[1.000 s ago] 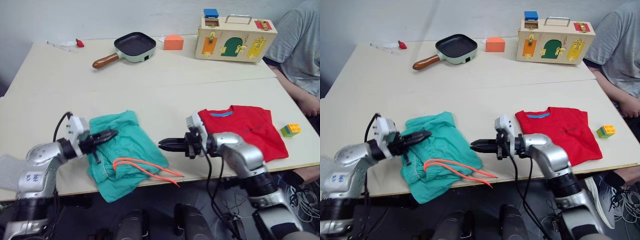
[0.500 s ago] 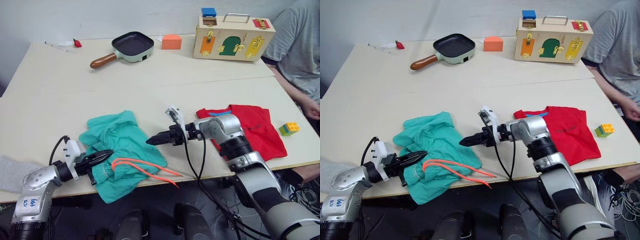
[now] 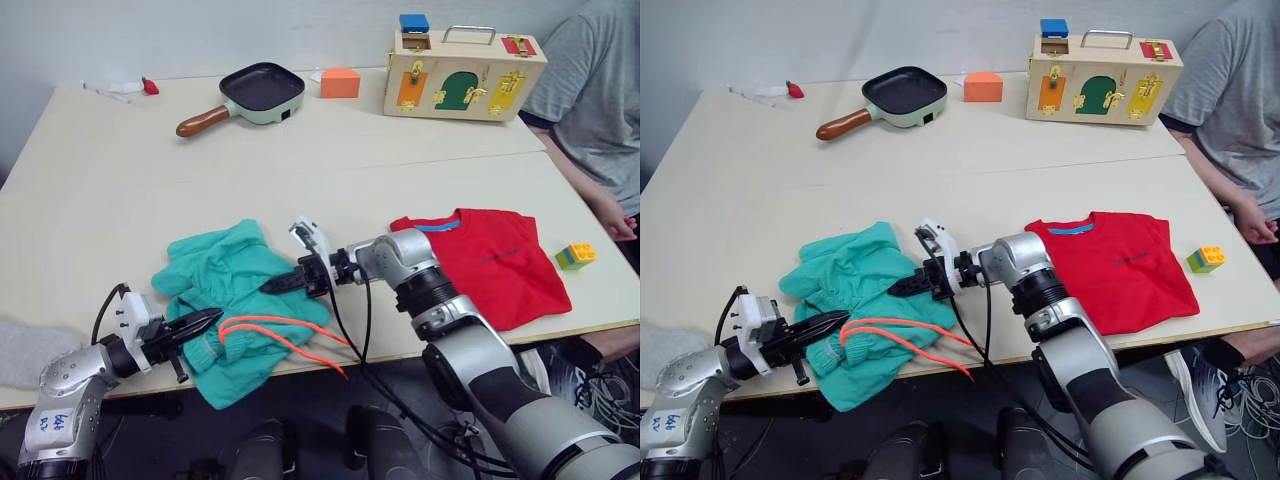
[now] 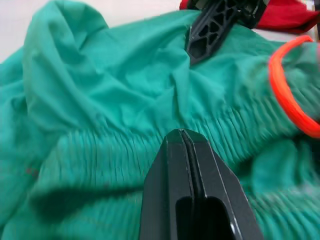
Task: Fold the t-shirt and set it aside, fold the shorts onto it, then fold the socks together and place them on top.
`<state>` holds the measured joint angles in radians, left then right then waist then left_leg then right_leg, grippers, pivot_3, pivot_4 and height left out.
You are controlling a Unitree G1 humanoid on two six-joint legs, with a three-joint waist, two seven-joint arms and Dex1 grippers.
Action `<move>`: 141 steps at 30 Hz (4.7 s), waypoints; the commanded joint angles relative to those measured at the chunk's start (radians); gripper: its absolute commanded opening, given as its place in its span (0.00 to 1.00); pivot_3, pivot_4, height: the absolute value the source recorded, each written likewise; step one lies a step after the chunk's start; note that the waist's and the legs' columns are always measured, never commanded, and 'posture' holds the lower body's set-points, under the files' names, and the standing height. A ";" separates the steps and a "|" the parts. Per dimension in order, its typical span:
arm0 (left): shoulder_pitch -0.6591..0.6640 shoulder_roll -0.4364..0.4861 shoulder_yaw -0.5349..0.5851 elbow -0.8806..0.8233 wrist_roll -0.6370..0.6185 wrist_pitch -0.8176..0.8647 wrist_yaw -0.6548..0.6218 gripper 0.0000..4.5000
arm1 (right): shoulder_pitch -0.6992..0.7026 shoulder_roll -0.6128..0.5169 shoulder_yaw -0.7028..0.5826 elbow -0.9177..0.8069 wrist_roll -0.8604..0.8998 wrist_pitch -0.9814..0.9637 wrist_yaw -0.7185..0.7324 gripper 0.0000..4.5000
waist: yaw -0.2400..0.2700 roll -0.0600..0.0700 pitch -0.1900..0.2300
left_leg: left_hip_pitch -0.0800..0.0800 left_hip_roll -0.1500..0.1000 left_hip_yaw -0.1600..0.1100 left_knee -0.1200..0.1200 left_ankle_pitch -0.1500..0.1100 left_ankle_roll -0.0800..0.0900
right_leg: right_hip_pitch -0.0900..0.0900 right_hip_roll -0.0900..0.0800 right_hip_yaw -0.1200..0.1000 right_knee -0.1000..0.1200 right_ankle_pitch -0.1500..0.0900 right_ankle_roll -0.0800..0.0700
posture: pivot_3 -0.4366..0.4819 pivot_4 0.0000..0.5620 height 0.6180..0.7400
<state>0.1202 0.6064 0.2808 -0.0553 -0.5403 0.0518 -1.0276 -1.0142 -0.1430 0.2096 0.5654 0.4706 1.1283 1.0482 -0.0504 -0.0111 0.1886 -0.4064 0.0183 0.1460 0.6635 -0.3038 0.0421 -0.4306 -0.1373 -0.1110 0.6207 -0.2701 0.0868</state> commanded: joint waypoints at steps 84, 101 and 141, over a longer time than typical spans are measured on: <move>0.498 -0.054 0.558 -0.312 -0.096 0.224 0.204 1.00 | 0.735 -0.494 -0.304 -0.740 -0.011 -0.987 0.093 0.99 | 0.056 0.014 0.011 | 0.002 -0.042 -0.086 -0.014 0.029 0.005 | 0.053 -0.031 -0.066 -0.016 -0.018 0.026 | 0.48 0.27 1.00; 0.631 -0.103 0.668 -0.451 -0.196 0.489 0.508 1.00 | 0.866 -0.442 -0.267 -0.855 0.120 -1.114 0.199 0.99 | 0.075 0.009 0.011 | 0.002 -0.035 -0.083 -0.015 0.018 0.012 | 0.054 -0.025 -0.049 -0.030 -0.020 0.021 | 0.48 0.27 1.00; -0.086 0.236 -0.019 -0.219 0.047 0.699 0.312 0.00 | 0.881 -0.447 -0.220 -0.949 0.095 -1.060 0.050 1.00 | 0.090 0.027 0.006 | 0.015 -0.024 -0.076 -0.017 0.019 -0.007 | 0.054 -0.014 -0.044 -0.015 -0.022 0.008 | 0.48 0.27 1.00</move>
<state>0.0510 0.8580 0.3237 -0.1984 -0.4576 0.7200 -0.6918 -0.1397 -0.5759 0.0245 -0.3524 0.5628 0.0816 1.0922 0.0401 0.0159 0.1948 -0.3912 -0.0055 0.0705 0.6471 -0.2847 0.0342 -0.3763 -0.1508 -0.1550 0.6047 -0.2915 0.0948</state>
